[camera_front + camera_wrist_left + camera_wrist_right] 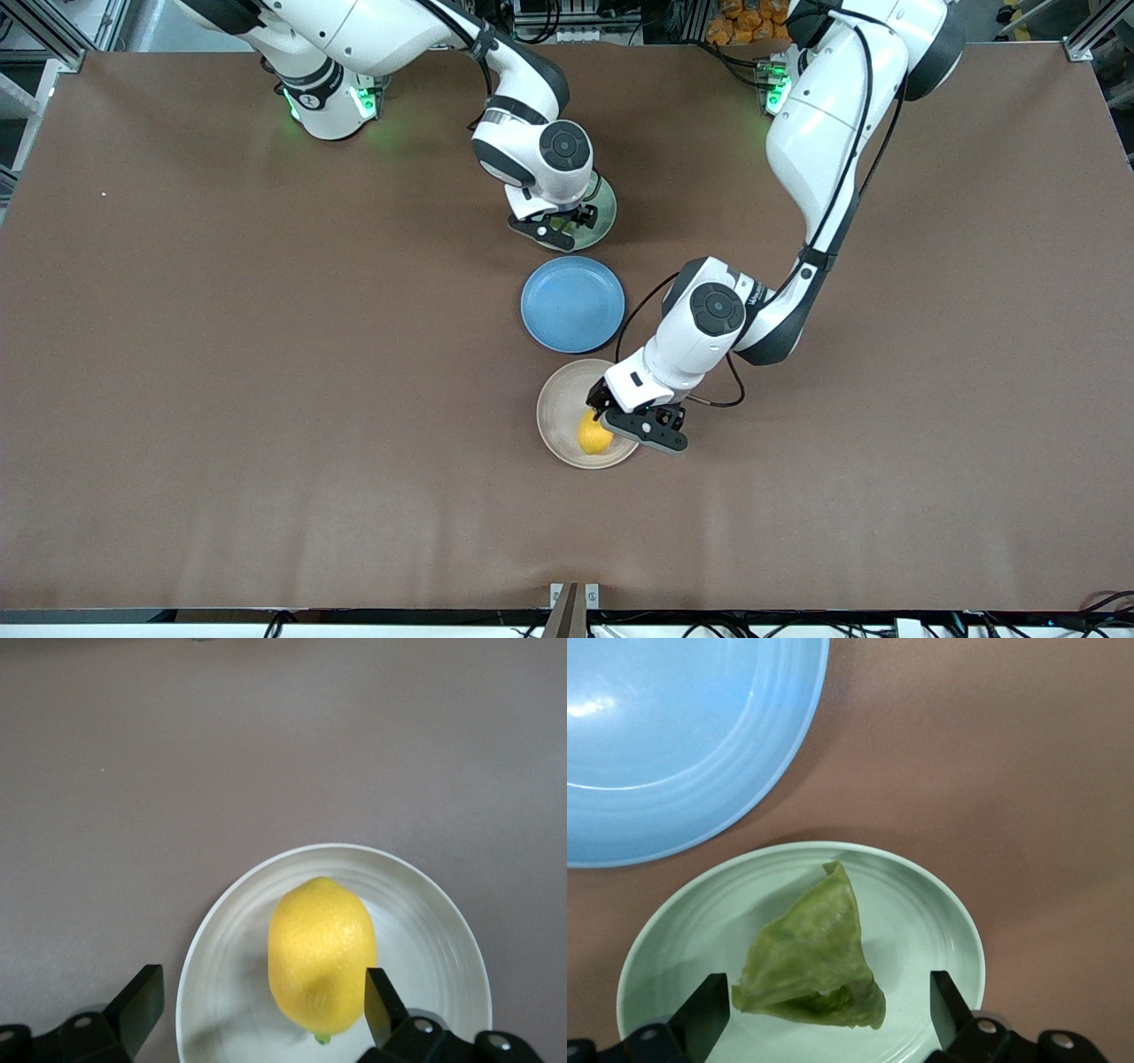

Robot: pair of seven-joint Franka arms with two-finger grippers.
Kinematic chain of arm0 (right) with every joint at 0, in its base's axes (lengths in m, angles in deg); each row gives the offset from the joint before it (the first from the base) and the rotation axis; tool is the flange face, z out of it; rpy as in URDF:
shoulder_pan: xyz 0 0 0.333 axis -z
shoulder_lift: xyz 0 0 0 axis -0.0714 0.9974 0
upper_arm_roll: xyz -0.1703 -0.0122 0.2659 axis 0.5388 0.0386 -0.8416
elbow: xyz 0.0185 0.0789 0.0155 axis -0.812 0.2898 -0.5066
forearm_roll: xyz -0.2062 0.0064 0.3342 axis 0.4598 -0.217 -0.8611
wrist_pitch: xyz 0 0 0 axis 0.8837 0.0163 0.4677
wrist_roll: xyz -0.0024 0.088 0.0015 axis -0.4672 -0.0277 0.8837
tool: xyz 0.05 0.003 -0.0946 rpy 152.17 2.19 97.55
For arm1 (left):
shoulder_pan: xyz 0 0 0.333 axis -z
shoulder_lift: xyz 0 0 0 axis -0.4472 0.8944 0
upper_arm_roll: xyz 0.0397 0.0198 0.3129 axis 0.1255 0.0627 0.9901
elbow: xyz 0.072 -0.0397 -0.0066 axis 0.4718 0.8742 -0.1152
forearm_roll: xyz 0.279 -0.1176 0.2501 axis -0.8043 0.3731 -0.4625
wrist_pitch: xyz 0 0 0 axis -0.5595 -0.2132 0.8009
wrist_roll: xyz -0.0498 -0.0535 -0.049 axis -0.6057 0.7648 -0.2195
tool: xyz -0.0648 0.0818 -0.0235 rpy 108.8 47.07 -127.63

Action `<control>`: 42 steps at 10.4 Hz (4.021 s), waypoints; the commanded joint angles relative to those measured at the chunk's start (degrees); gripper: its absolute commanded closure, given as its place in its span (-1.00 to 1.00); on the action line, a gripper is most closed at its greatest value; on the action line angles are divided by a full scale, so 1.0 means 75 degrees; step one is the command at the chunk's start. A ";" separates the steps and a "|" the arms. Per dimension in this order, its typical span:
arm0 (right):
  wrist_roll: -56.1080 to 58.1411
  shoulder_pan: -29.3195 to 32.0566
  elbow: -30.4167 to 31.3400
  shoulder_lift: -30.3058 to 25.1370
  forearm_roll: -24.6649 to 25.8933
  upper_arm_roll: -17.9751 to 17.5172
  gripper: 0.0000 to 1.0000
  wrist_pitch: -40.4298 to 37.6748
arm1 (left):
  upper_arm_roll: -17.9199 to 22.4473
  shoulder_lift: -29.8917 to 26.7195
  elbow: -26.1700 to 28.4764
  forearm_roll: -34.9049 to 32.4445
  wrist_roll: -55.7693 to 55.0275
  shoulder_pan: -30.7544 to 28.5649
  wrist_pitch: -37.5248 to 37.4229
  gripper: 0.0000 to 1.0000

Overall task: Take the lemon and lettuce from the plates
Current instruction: 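Lower the right gripper onto the lettuce while the left gripper lowers onto the lemon, then close the right gripper on the lettuce while the left gripper grasps the lemon, then lift the lettuce with the right gripper while the left gripper lifts the lemon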

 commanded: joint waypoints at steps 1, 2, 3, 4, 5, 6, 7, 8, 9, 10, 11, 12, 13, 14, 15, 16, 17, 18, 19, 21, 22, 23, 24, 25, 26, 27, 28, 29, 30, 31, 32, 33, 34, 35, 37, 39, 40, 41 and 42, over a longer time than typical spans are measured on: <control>-0.0477 -0.0040 -0.0105 0.0270 0.0330 -0.0066 -1.00 0.0114 | 0.0038 0.0203 -0.0156 0.0155 0.0164 0.0152 0.0339 -1.00; -0.0525 -0.0133 -0.0105 0.0305 0.0342 -0.0066 -1.00 0.0149 | 0.0050 0.0285 -0.0156 0.0143 0.0152 0.0211 0.0502 -1.00; -0.0548 -0.0180 -0.0105 0.0340 0.0331 -0.0054 -1.00 0.0150 | 0.0050 0.0413 -0.0168 0.0143 0.0140 0.0304 0.0736 -1.00; -0.0688 -0.0216 -0.0116 0.0376 0.0377 -0.0031 -1.00 0.0161 | 0.0096 0.0542 -0.0168 0.0143 0.0071 0.0433 0.0947 -1.00; -0.0701 -0.0286 -0.0128 0.0399 0.0424 0.0004 -1.00 0.0162 | 0.0120 0.0659 -0.0168 0.0143 0.0070 0.0480 0.1158 -1.00; -0.0724 -0.0298 -0.0128 0.0411 0.0436 0.0004 -1.00 0.0162 | 0.0120 0.0776 -0.0168 0.0143 0.0058 0.0492 0.1334 -1.00; -0.0794 -0.0344 -0.0128 0.0411 0.0448 0.0004 -1.00 0.0162 | 0.0120 0.0859 -0.0156 0.0143 0.0081 0.0492 0.1417 -1.00; -0.0806 -0.0356 -0.0128 0.0423 0.0529 0.0016 -1.00 0.0162 | 0.0120 0.0918 -0.0168 0.0132 0.0093 0.0504 0.1453 -1.00; -0.0864 -0.0438 -0.0140 0.0458 0.0669 0.0097 -0.84 0.0162 | 0.0120 0.0965 -0.0168 0.0131 0.0093 0.0527 0.1546 -1.00; -0.1457 -0.0601 -0.0209 0.0528 0.1065 0.0179 -0.16 0.0150 | 0.0120 0.1023 -0.0168 0.0131 0.0093 0.0528 0.1593 -1.00; -0.2414 -0.0637 -0.0291 0.0702 0.1800 0.0192 0.34 0.0150 | 0.0120 0.1024 -0.0168 0.0131 0.0116 0.0528 0.1594 -1.00; -0.2911 -0.0638 -0.0339 0.0878 0.2236 0.0180 0.74 0.0150 | 0.0132 0.1024 -0.0168 0.0131 0.0128 0.0528 0.1594 -1.00; -0.2939 -0.0638 -0.0362 0.0926 0.2287 0.0180 0.92 0.0219 | 0.0132 0.1024 -0.0168 0.0131 0.0128 0.0528 0.1594 -0.76; -0.2939 -0.0638 -0.0362 0.0915 0.2288 0.0180 1.00 0.0278 | 0.0132 0.1024 -0.0168 0.0131 0.0070 0.0528 0.1594 -0.31; -0.2928 -0.0638 -0.0397 0.0903 0.2288 0.0180 1.00 0.0279 | 0.0132 0.1024 -0.0168 0.0131 0.0058 0.0516 0.1594 0.03; -0.2904 -0.0638 -0.0421 0.0903 0.2288 0.0180 1.00 0.0279 | 0.0120 0.1024 -0.0168 0.0143 0.0035 0.0527 0.1594 0.22; -0.2904 -0.0626 -0.0456 0.0892 0.2276 0.0180 1.00 0.0279 | 0.0120 0.1012 -0.0168 0.0143 0.0046 0.0528 0.1594 0.44; -0.2916 -0.0626 -0.0456 0.0868 0.2264 0.0180 1.00 0.0267 | 0.0120 0.1000 -0.0168 0.0143 0.0046 0.0528 0.1594 0.45; -0.2927 -0.0615 -0.0456 0.0833 0.2264 0.0168 1.00 0.0255 | 0.0120 0.0989 -0.0168 0.0143 0.0046 0.0528 0.1594 0.47; -0.2927 -0.0591 -0.0526 0.0763 0.2253 0.0133 1.00 0.0185 | 0.0120 0.0930 -0.0168 0.0132 0.0058 0.0504 0.1524 0.47; -0.2939 -0.0591 -0.0550 0.0693 0.2229 0.0098 1.00 0.0173 | 0.0120 0.0872 -0.0156 0.0108 0.0058 0.0481 0.1500 0.47; -0.2916 -0.0556 -0.0596 0.0541 0.2217 -0.0006 1.00 0.0104 | 0.0120 0.0802 -0.0144 0.0085 0.0070 0.0458 0.1291 0.47; -0.2916 -0.0533 -0.0597 0.0401 0.2217 -0.0054 1.00 -0.0025 | 0.0132 0.0685 -0.0156 0.0085 0.0058 0.0446 0.0883 0.50; -0.2916 -0.0532 -0.0597 0.0295 0.2217 -0.0124 1.00 -0.0130 | 0.0143 0.0533 -0.0168 0.0085 0.0070 0.0422 0.0554 0.51; -0.2858 -0.0486 -0.0585 0.0166 0.2217 -0.0125 1.00 -0.0213 | 0.0202 0.0334 -0.0168 0.0085 0.0081 0.0411 0.0203 0.51; -0.2788 -0.0416 -0.0573 0.0026 0.2217 -0.0136 1.00 -0.0248 | 0.0307 0.0100 -0.0168 0.0096 0.0116 0.0399 -0.0253 0.51; -0.2427 -0.0311 -0.0562 -0.0115 0.2217 -0.0136 1.00 -0.0249 | 0.0308 -0.0123 -0.0156 0.0096 0.0140 0.0225 -0.0699 0.51; -0.2099 -0.0136 -0.0573 -0.0313 0.2217 -0.0136 1.00 -0.0249 | 0.0273 -0.0287 -0.0168 0.0096 0.0152 0.0084 -0.1167 0.51; -0.1608 0.0063 -0.0550 -0.0548 0.2217 -0.0136 1.00 -0.0249 | 0.0307 -0.0590 -0.0156 0.0096 0.0152 -0.0080 -0.1648 0.51; -0.1151 0.0367 -0.0538 -0.0747 0.2217 -0.0206 1.00 -0.0260 | 0.0331 -0.0884 -0.0156 0.0073 0.0163 -0.0291 -0.2116 0.51; -0.0810 0.0706 -0.0538 -0.0877 0.2217 -0.0369 1.00 -0.0260 | 0.0331 -0.1176 -0.0156 0.0050 0.0164 -0.0443 -0.2620 0.51; -0.0470 0.0895 -0.0538 -0.0959 0.2206 -0.0382 1.00 -0.0260 | 0.0343 -0.1435 -0.0156 0.0049 0.0140 -0.0526 -0.3077 0.51; -0.0072 0.1106 -0.0527 -0.1099 0.2206 -0.0382 1.00 -0.0272 | 0.0366 -0.1646 -0.0144 0.0038 0.0140 -0.0678 -0.3488 0.50; 0.0245 0.1282 -0.0503 -0.1275 0.2194 -0.0382 1.00 -0.0284 | 0.0366 -0.1753 -0.0133 -0.0113 0.0140 -0.0865 -0.3863 0.49; 0.1052 0.1634 -0.0457 -0.1556 0.1869 -0.0348 1.00 -0.0552 | 0.0355 -0.2034 -0.0109 -0.0593 0.0152 -0.1357 -0.4637 0.49; 0.1978 0.2137 -0.0130 -0.2048 0.1434 -0.0324 1.00 -0.0658 | 0.0366 -0.2164 -0.0109 -0.0595 0.0152 -0.1697 -0.5247 0.49; 0.2342 0.2348 -0.0093 -0.2154 0.1421 -0.0324 1.00 -0.0879 | 0.0355 -0.2175 -0.0098 -0.0607 0.0152 -0.1885 -0.5447 0.44; 0.2729 0.2594 -0.0093 -0.2260 0.1409 -0.0324 1.00 -0.0974 | 0.0355 -0.2164 -0.0028 -0.0618 0.0163 -0.2014 -0.5519 0.44; 0.3266 0.2991 -0.0093 -0.2412 0.1328 -0.0324 1.00 -0.1254 | 0.0355 -0.2152 0.0066 -0.0619 0.0152 -0.2050 -0.5531 0.44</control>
